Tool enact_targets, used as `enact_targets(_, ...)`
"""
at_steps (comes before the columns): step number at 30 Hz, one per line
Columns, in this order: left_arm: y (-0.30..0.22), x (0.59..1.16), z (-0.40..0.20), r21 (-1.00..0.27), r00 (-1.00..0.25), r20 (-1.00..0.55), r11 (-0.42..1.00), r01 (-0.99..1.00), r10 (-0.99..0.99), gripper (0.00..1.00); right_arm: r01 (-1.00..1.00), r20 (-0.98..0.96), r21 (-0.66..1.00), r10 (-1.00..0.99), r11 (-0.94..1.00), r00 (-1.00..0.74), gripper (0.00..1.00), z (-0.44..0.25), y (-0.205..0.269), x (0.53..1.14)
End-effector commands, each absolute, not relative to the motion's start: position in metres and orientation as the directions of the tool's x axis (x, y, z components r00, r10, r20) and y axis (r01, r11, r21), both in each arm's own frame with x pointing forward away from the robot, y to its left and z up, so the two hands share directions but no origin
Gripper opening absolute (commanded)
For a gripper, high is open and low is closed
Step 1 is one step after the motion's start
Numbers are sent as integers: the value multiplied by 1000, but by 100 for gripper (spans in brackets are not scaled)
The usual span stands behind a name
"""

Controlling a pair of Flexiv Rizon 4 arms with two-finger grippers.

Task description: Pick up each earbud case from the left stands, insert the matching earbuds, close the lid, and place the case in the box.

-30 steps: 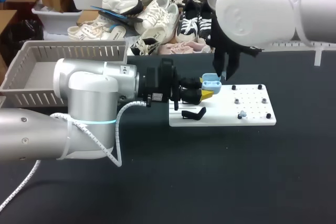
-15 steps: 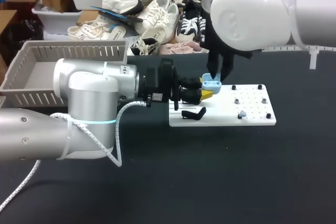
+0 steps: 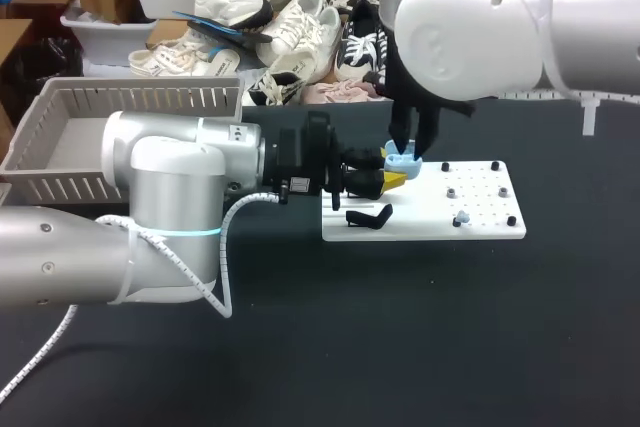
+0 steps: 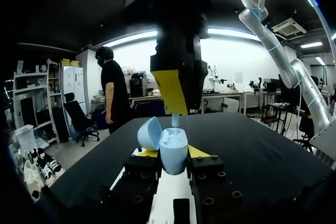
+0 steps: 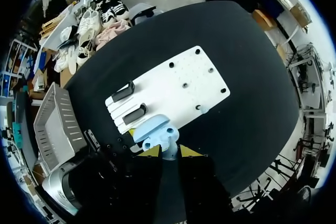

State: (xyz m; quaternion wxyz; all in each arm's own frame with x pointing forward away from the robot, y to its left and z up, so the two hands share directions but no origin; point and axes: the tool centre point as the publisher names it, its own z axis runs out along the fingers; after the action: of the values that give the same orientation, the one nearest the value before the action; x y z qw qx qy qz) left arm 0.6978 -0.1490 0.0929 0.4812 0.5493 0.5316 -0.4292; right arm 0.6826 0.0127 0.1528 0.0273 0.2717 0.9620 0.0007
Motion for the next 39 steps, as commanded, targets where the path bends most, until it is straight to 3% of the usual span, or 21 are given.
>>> enact_targets(1, -149, 698, 92, 74, 68, -984, 29, 997, 167, 0, 523, -51, 13, 523, 852, -851, 0, 153, 13, 684)
enact_targets(39, -149, 698, 92, 74, 68, -984, 29, 997, 167, 0, 517, -32, 18, 517, 856, -855, 0, 147, 12, 685)
